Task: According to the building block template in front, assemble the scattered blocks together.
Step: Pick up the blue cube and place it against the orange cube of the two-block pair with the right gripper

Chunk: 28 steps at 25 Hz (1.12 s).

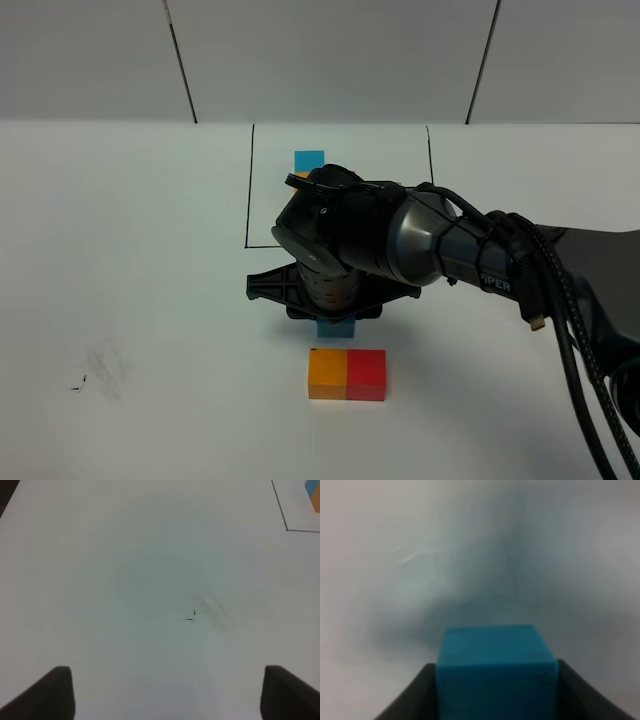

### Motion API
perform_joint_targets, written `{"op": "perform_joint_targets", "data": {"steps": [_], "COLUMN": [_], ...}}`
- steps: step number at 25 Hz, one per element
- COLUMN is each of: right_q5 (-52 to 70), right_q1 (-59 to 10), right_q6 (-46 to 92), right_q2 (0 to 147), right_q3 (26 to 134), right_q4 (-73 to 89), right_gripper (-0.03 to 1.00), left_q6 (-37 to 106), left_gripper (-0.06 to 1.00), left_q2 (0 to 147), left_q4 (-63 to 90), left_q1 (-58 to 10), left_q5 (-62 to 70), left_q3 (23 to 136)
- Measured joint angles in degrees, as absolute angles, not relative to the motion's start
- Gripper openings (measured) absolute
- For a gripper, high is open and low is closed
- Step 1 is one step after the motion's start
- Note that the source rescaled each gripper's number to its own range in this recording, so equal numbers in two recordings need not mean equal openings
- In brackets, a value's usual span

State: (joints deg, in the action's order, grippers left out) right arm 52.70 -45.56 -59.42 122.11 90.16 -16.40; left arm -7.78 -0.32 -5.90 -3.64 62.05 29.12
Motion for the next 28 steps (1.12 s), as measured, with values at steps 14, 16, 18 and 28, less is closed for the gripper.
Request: {"op": "perform_joint_targets", "data": {"steps": [14,16,18,28], "right_q5": [52.4,52.4,52.4,51.4], "right_q1": [-45.8,-45.8,-45.8,-45.8], "right_q6": [-59.4,-59.4,-59.4,-59.4], "right_q2": [124.5,124.8,124.8,126.1], "right_q3": [90.2,90.2,90.2,90.2], "right_q4": [-14.9,-14.5,-14.2,-13.5], "right_gripper": [0.24,0.24,0.24,0.24], "left_q6": [-7.8,-7.8,-7.8,-7.8], "left_gripper": [0.67,0.67,0.67,0.67], "left_q2": [-0.3,-0.3,-0.3,-0.3], "left_q4": [-5.9,-5.9,-5.9,-5.9], "left_q1": [-3.6,-3.6,-3.6,-3.6], "left_q5": [62.1,62.1,62.1,62.1], "left_q3": [29.1,29.1,29.1,29.1]}}
